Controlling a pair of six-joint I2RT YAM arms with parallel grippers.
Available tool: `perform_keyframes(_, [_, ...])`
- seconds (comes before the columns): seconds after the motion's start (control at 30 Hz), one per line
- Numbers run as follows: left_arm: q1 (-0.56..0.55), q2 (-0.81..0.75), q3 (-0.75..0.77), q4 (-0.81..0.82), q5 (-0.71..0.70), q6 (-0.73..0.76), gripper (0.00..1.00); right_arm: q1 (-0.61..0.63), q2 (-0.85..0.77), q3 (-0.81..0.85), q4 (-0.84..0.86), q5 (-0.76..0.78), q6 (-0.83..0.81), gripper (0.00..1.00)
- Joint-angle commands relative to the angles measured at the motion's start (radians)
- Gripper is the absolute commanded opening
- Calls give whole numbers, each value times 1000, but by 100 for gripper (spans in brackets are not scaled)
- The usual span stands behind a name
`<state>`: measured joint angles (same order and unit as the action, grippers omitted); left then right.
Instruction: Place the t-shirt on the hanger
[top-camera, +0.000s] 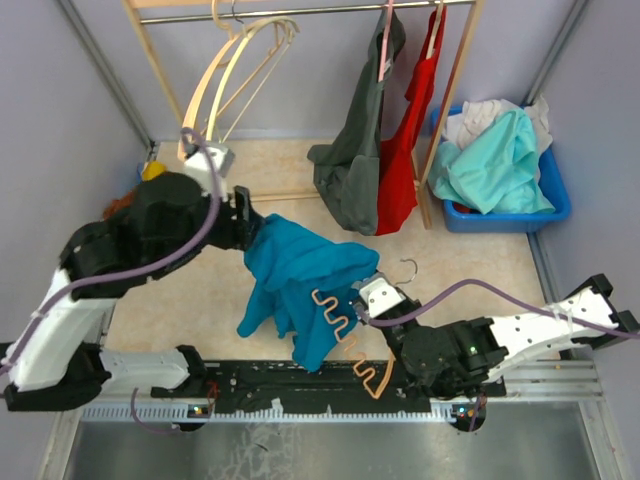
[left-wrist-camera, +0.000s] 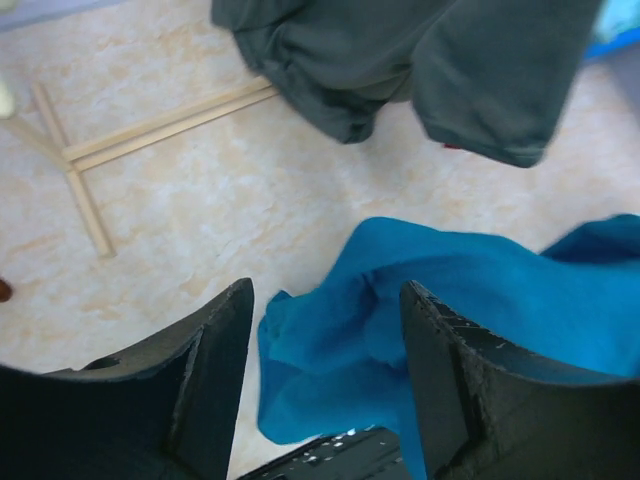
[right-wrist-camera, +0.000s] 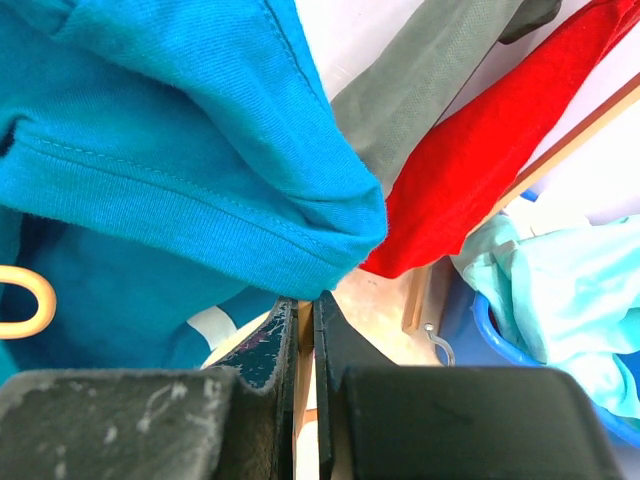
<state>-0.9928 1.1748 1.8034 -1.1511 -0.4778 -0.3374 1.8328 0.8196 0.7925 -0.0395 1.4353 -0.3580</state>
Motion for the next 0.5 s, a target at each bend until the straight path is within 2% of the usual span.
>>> perform_keyframes(0.0, [2, -123, 39, 68, 115, 13, 66, 13, -17, 93, 22, 35, 39, 0])
perform_keyframes(0.23, [2, -184, 43, 99, 240, 38, 65, 8, 10, 133, -51, 35, 89, 0])
perform_keyframes(0.47, [1, -208, -41, 160, 535, 107, 59, -38, 39, 159, -112, 0, 151, 0])
